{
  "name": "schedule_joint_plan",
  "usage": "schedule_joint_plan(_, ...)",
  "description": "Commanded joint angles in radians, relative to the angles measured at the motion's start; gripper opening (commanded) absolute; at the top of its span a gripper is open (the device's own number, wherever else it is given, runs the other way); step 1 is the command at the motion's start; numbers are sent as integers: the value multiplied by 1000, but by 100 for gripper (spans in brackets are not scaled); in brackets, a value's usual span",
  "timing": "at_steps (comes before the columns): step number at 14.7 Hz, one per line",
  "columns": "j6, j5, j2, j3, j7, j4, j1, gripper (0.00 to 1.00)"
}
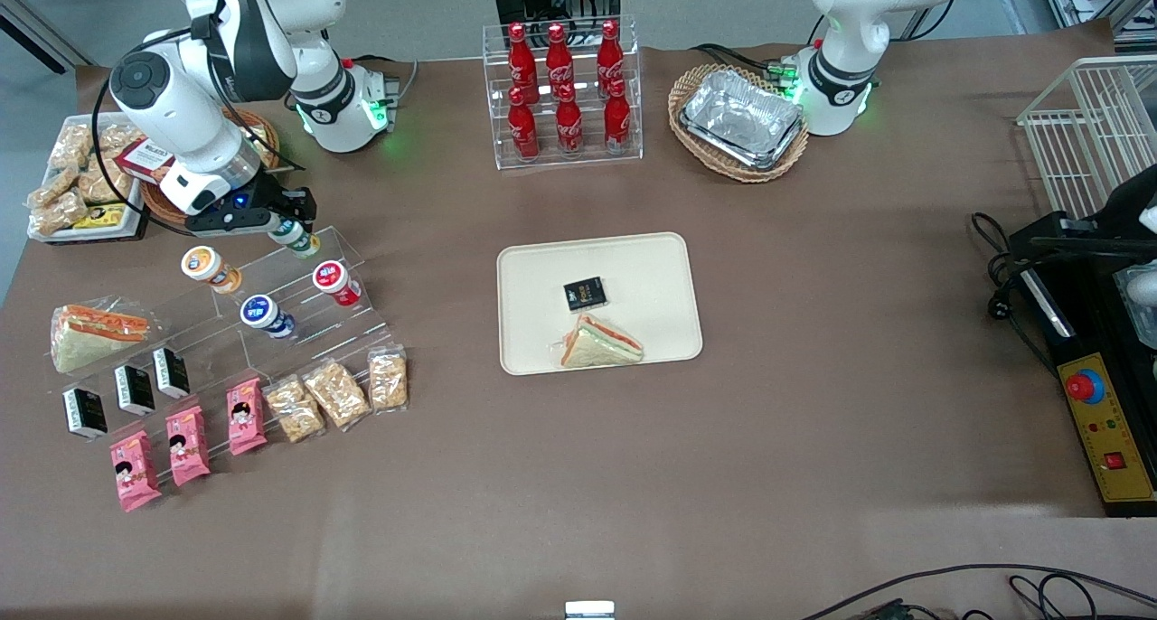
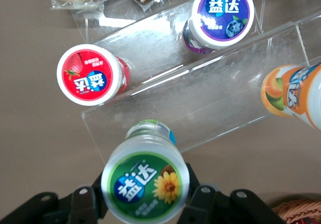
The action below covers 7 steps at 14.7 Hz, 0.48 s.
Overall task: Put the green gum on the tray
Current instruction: 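Lower the right gripper over the green-labelled tub and close on it, then lift the green-labelled tub up out of the rack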
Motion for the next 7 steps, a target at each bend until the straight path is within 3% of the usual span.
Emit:
schedule_joint_plan(1, -13, -1, -21, -1, 9, -10, 1, 41)
schedule_joint_plan(4, -49, 2, -19, -1, 8, 36, 1, 42)
schedule_joint_plan(7, -210, 4, -11, 9, 9, 163, 5, 42)
